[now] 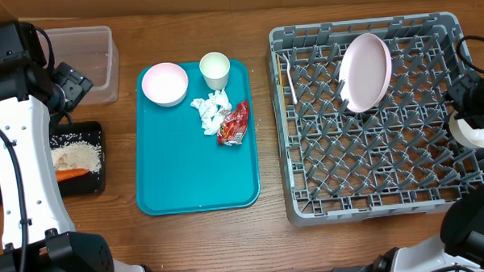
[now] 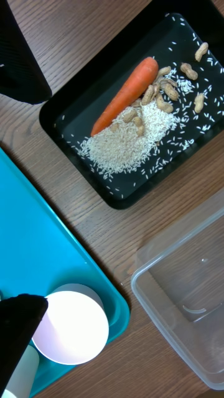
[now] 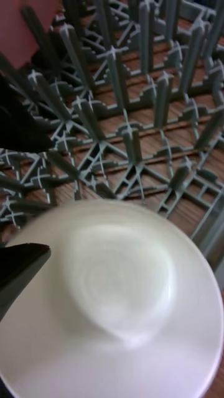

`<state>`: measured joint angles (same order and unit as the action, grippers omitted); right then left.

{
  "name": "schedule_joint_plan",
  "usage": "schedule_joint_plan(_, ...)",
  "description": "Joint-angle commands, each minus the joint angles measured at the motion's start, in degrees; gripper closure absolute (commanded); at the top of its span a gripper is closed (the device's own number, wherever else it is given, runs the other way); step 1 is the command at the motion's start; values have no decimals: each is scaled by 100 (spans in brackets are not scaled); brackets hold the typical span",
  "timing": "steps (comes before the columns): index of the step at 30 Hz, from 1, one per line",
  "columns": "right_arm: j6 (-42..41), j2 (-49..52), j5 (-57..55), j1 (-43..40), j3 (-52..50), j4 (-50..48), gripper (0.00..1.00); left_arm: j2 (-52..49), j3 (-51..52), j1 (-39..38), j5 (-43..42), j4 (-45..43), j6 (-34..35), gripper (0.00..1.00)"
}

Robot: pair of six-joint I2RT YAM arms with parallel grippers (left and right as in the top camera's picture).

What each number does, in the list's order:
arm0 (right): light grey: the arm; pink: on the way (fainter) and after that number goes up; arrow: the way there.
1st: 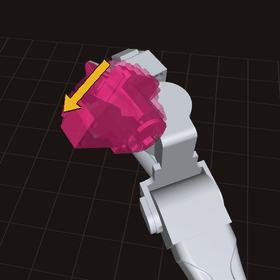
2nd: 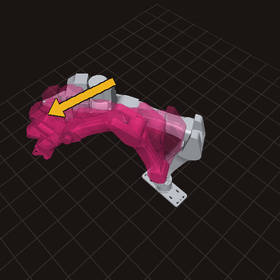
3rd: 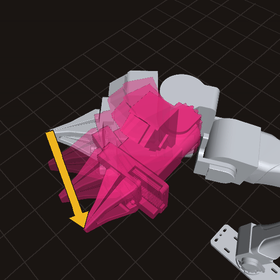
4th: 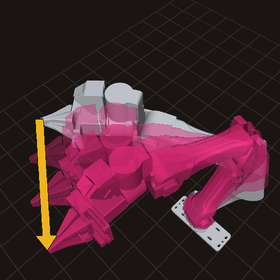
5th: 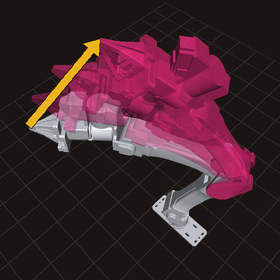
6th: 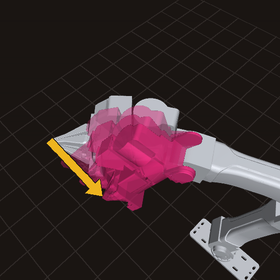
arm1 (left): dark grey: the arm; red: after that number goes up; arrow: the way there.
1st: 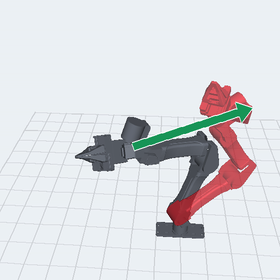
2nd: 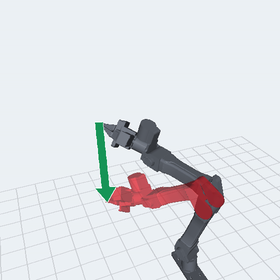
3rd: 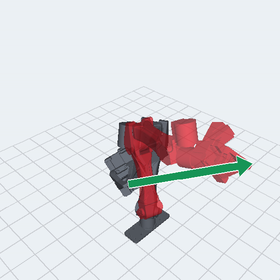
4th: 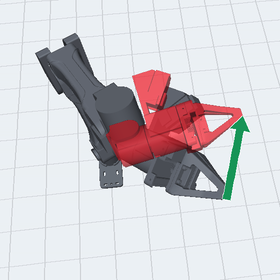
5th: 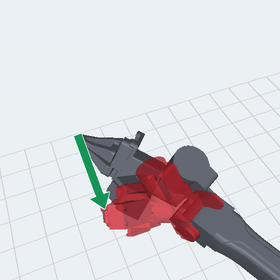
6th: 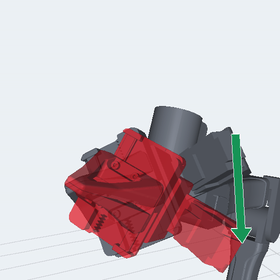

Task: Sort waste into correct bins and load items into the dishwasher rack
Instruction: 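Lower the white bowl into the rack's right side with the right gripper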

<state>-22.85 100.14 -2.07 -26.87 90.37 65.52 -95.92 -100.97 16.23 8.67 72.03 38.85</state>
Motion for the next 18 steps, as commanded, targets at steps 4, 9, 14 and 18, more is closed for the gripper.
schedule_joint_plan(4, 184, 39, -177, 35, -35, 79, 49, -20, 20, -13, 74, -7, -26, 0)
schedule_joint_plan(9, 138, 256, -341, 35, -37, 138, 51, -20, 20, -13, 74, -7, -26, 0)
schedule_joint_plan(14, 35, 275, -341, 35, -35, 103, 69, -20, 20, -13, 74, -7, -26, 0)
schedule_joint_plan(18, 37, 275, -341, 35, -35, 131, 84, -20, 20, -17, 74, -7, -26, 0)
